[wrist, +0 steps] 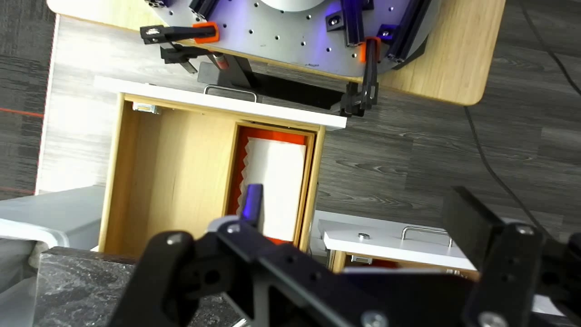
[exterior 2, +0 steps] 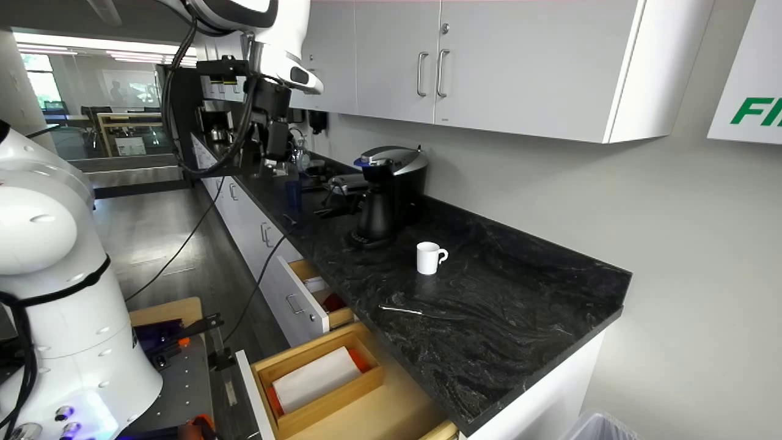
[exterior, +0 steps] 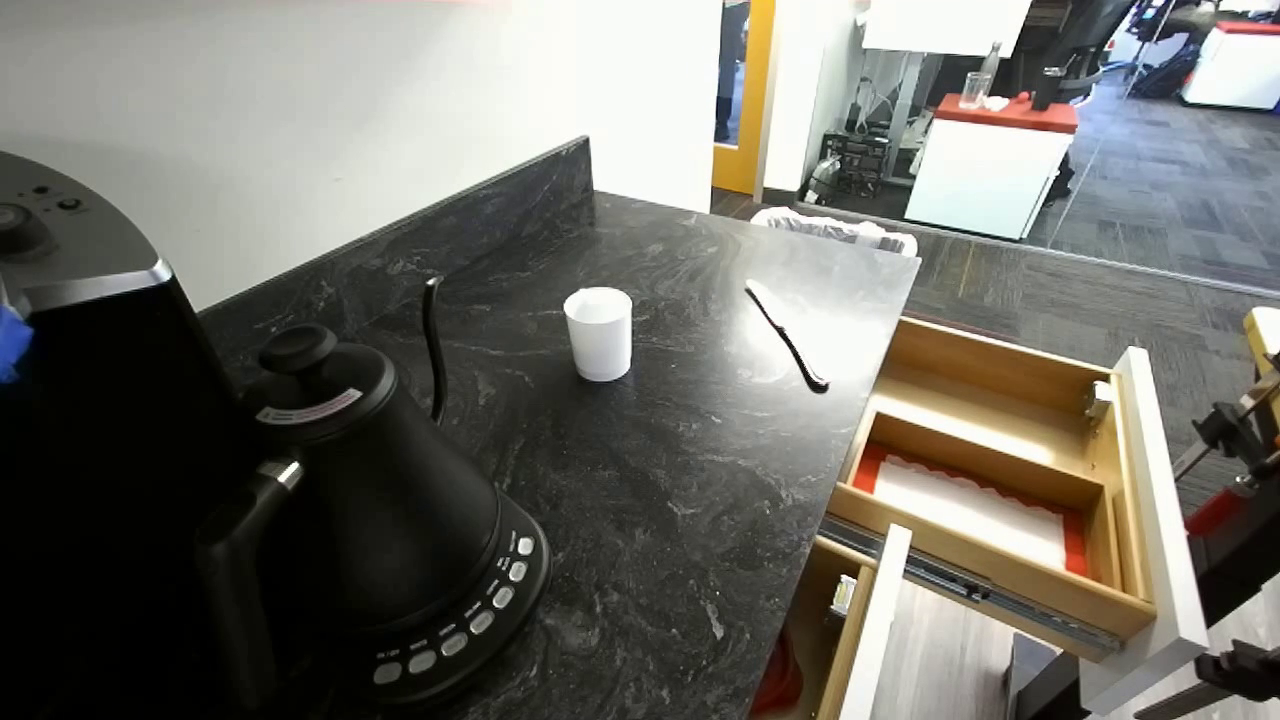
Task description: Pick the knife and put it in the drawer
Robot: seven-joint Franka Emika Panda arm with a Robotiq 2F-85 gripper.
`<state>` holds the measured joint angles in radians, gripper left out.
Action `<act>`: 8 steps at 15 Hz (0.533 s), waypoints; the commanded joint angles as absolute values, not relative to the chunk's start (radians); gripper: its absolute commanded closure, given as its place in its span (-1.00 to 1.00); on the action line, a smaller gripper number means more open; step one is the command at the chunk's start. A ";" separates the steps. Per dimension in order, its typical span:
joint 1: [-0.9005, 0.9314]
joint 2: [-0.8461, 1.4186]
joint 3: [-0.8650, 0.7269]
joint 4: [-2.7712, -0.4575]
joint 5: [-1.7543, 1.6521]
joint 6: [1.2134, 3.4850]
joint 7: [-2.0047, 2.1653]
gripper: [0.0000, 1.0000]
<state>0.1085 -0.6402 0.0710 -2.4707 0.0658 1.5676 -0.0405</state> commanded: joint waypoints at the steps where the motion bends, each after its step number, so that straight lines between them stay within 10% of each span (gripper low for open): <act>1: 0.070 -0.559 0.039 -2.445 0.038 1.616 -0.054 -1.00; 8: 0.023 -0.371 -0.029 -2.321 -0.011 1.764 -0.132 -1.00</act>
<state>0.0397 -0.4484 -0.0152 -2.3980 0.0110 1.7340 -0.1018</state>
